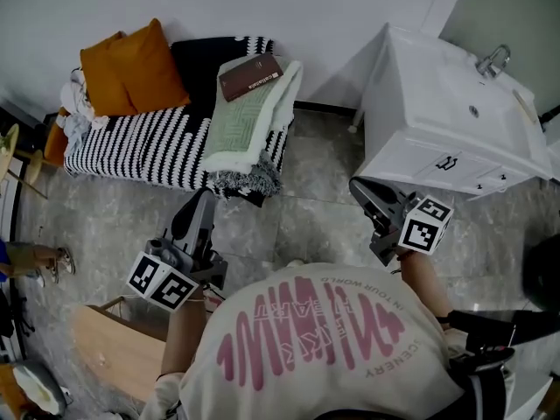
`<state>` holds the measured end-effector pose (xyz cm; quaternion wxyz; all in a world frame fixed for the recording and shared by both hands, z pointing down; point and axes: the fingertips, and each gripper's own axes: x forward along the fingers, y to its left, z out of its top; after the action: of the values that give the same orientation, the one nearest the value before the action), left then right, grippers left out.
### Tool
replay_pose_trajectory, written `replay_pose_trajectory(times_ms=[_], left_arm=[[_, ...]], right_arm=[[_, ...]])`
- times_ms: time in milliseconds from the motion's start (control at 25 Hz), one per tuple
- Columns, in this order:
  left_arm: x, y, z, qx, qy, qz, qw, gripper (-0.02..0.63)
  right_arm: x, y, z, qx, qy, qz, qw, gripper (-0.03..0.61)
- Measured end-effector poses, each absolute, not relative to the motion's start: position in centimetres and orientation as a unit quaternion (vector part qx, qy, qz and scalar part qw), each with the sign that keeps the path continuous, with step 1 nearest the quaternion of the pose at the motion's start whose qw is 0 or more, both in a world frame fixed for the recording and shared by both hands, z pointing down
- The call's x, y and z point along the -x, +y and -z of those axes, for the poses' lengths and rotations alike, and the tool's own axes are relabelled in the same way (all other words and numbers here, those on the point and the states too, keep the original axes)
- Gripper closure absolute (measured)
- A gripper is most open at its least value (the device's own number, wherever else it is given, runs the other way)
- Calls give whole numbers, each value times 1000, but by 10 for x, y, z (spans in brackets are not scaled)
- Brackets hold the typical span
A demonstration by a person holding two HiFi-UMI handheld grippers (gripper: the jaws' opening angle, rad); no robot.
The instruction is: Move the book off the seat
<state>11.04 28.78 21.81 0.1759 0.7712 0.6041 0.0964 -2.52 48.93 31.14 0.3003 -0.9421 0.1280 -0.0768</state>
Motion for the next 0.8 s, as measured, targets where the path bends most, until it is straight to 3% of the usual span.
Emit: replay_pose_trajectory(times_ms=[160, 360, 640, 800], left_arm=[[-115, 286, -222, -769, 617, -88, 140, 606], [-126, 288, -225, -790, 609, -57, 49, 606], [-155, 264, -236, -833, 548, -68, 39, 606], [-161, 261, -227, -838, 540, -62, 55, 605]], right_arm=[[9, 486, -312, 940, 125, 78, 307, 566], [-8, 480, -308, 941, 133, 83, 299, 566], [-22, 479, -310, 926, 134, 79, 344, 566], [-31, 480, -310, 930, 141, 99, 325, 566]])
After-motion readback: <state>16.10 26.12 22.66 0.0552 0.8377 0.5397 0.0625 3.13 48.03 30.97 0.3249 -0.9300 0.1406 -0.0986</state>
